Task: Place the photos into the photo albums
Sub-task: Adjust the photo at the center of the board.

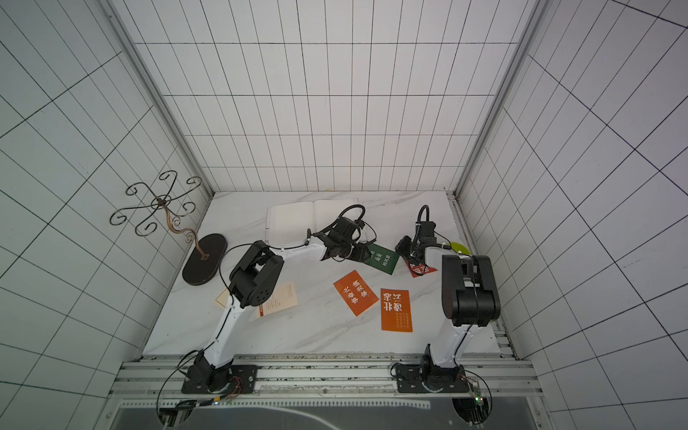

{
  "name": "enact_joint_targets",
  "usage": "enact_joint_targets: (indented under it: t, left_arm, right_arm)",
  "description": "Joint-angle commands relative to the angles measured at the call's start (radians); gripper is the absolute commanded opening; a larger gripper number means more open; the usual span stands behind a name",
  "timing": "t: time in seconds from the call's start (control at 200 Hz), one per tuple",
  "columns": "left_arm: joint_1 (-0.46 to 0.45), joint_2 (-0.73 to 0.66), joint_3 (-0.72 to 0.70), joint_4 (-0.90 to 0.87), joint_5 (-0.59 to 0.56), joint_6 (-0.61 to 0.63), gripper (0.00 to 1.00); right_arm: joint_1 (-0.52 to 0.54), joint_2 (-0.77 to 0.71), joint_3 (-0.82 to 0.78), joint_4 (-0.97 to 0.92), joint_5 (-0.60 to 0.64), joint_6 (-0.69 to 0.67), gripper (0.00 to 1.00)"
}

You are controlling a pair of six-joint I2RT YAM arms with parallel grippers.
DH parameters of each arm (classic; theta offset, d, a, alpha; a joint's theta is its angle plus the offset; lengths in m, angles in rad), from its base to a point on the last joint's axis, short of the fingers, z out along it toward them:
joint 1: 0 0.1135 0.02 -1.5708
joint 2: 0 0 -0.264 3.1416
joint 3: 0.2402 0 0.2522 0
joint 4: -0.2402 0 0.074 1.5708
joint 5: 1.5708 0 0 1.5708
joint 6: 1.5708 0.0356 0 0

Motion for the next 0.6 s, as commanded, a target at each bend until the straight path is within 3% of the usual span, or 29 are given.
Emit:
enact_joint_targets:
  t: [0.0, 0.595]
  left_arm:
    - [0.005, -0.014, -0.043, -0.141, -0.042, 0.009, 0.4]
    - [-0.002, -0.108, -0.059, -0.16, -0.015, 0.038, 0.41]
  right_arm:
    - [-0.008, -0.005, -0.051, 0.034, -0.049, 0.036, 0.37]
    - [-0.008, 0.036, 0.012, -0.001, -0.057, 0.003, 0.37]
